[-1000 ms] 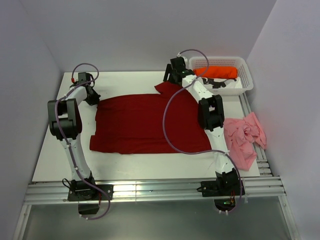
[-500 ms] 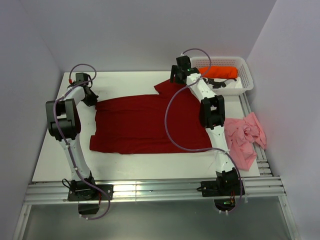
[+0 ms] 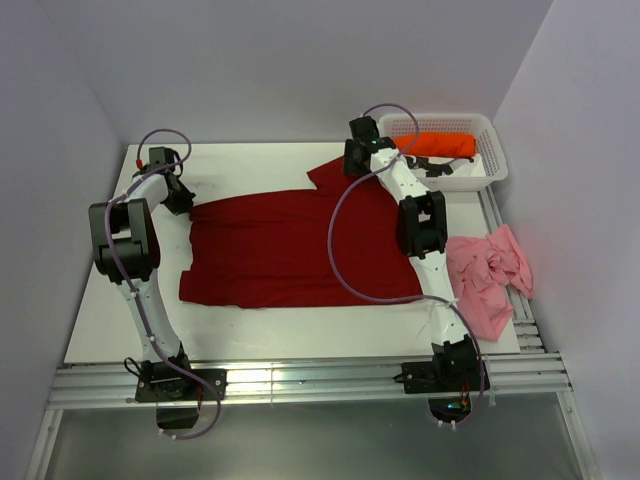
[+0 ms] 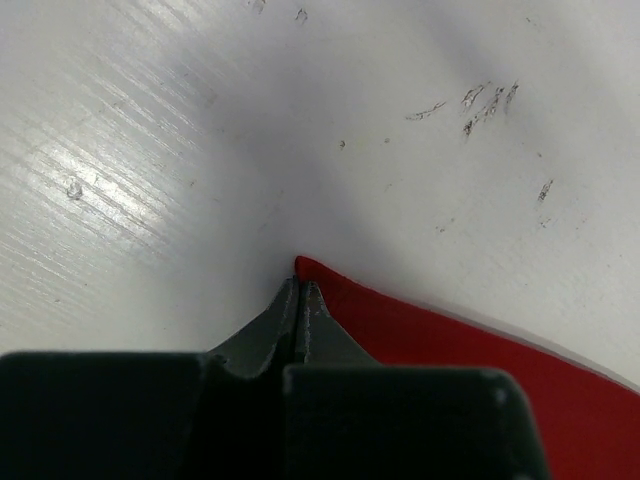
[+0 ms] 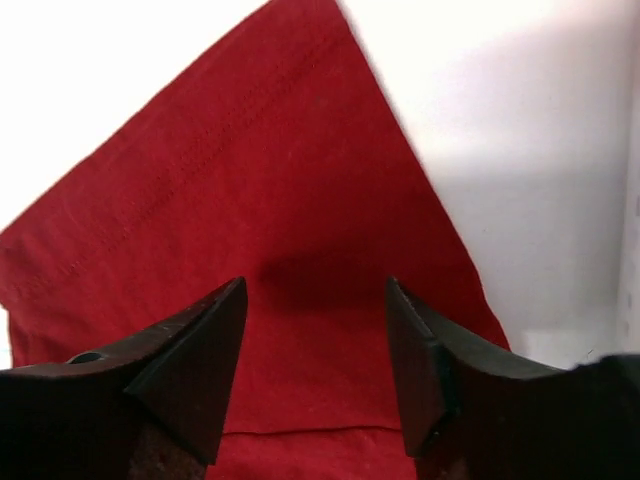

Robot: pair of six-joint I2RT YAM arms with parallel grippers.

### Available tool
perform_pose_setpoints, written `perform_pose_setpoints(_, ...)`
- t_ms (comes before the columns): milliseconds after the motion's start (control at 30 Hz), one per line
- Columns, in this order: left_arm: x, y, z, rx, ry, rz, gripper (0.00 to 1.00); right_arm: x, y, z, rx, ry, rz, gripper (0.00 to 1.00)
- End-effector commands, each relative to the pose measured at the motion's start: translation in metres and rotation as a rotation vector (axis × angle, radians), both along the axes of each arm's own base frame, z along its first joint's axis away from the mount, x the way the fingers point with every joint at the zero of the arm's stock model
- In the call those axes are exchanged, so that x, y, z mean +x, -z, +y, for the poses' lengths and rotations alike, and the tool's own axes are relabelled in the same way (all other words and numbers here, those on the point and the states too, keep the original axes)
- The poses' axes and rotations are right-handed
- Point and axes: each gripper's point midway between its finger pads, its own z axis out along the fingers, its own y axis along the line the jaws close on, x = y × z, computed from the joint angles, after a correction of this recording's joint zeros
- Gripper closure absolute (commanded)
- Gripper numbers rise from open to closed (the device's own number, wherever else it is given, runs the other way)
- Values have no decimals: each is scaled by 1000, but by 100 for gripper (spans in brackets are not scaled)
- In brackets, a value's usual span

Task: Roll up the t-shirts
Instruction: Fold the tshirt

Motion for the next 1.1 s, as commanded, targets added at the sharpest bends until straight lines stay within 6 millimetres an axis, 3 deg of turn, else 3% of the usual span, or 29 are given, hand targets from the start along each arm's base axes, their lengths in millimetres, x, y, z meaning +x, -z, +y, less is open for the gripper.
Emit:
perform_pose_setpoints(0, 4, -28, 3, 4, 12, -60, 100, -6, -1, 5, -28, -19, 18, 37)
perform_pose_setpoints(200, 5, -27, -1, -11, 22, -61, 100, -19, 6, 8, -39, -48, 70, 41)
perform_pose_setpoints(367, 4, -26, -3, -17, 26, -61, 100, -19, 5, 8, -59, -46, 58, 46)
perform_pose_setpoints(533, 5, -24, -3, -20, 25, -59, 100, -13, -2, 14, -58, -63, 21, 68)
perform_pose_setpoints(733, 12, -24, -5, -28, 29, -66, 100, 1, -23, 11, -43, -35, -71, 69)
perform_pose_setpoints(800, 15, -24, -6, -29, 28, -66, 100, 7, -29, 6, -26, -17, -93, 77)
perform_pose_setpoints(833, 16, -23, -8, -31, 31, -64, 100, 11, -32, 7, -11, -19, -108, 86)
perform_pose_setpoints(1067, 37, -33, -9, -31, 29, -94, 100, 17, -43, -19, 54, 88, -161, 100)
